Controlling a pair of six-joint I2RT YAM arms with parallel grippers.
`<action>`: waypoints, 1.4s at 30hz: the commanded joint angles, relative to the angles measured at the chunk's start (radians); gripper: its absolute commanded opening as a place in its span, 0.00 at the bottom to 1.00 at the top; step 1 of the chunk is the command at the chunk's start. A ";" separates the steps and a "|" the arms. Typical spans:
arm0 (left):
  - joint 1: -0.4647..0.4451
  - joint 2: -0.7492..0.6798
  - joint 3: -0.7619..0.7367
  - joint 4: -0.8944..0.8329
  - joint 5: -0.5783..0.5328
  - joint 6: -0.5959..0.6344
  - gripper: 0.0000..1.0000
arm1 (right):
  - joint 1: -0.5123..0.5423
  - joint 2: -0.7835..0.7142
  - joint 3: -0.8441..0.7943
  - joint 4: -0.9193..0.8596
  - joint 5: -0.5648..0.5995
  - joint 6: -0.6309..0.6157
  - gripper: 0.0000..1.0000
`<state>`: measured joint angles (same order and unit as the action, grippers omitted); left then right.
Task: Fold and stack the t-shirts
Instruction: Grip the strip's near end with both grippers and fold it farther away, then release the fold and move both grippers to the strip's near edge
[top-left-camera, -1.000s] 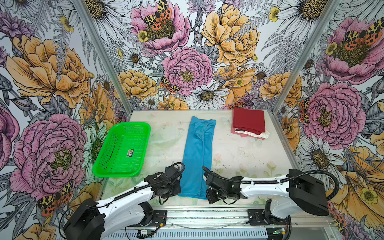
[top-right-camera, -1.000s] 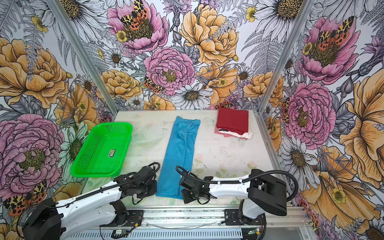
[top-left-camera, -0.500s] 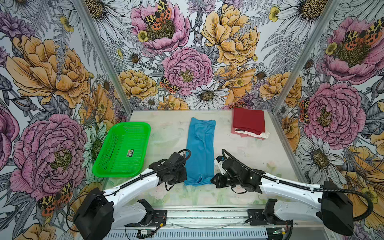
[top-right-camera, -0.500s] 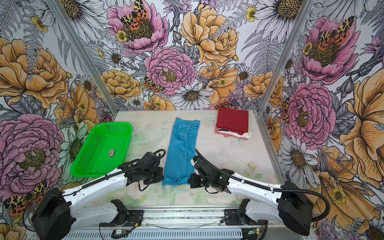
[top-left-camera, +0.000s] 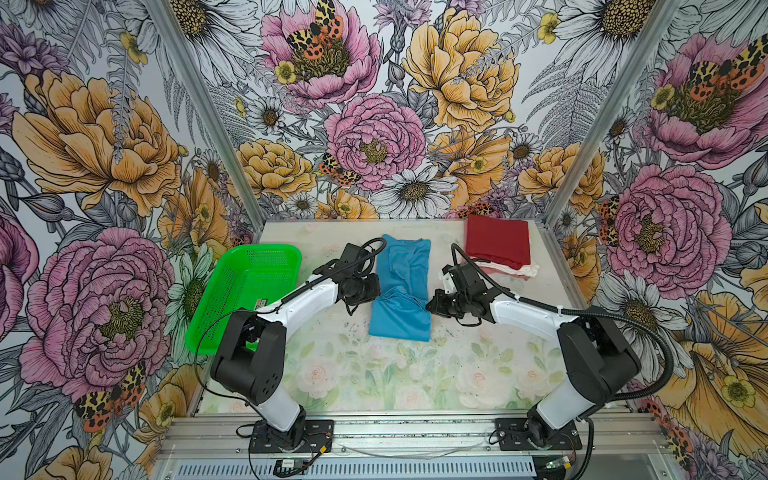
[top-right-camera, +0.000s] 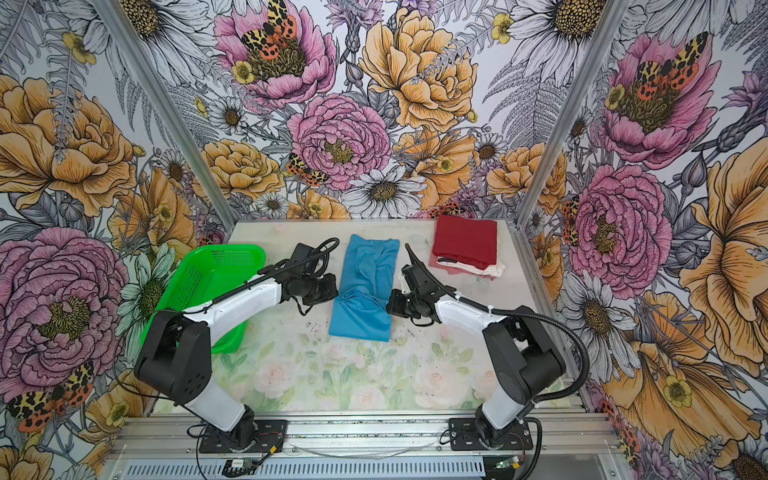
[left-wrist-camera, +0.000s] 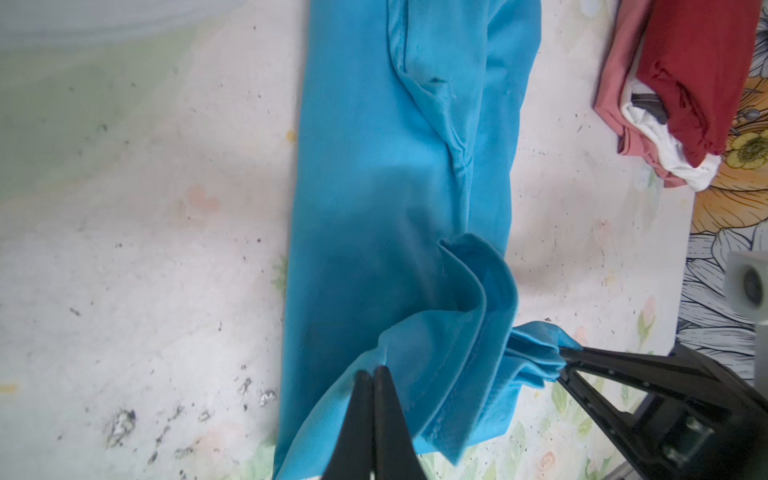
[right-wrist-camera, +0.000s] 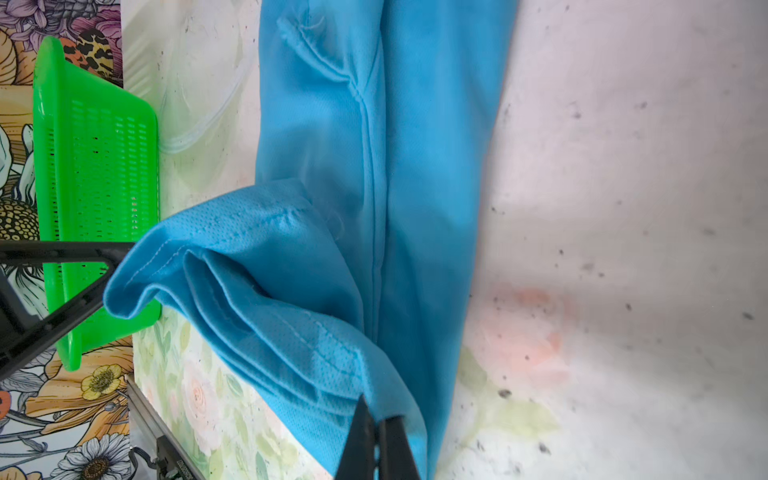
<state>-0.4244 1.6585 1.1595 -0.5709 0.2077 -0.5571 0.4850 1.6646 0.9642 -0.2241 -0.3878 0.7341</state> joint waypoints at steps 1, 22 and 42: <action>0.029 0.069 0.059 0.009 0.059 0.057 0.00 | -0.037 0.070 0.085 0.037 -0.064 -0.032 0.00; 0.105 0.295 0.243 0.019 0.153 0.068 0.04 | -0.123 0.242 0.226 0.037 -0.099 -0.009 0.02; 0.174 0.020 -0.011 0.149 0.225 0.006 0.99 | -0.044 0.170 0.232 0.043 -0.168 -0.123 0.73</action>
<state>-0.2466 1.7164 1.2007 -0.4431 0.4118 -0.5335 0.4198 1.7763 1.1233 -0.1936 -0.4976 0.6502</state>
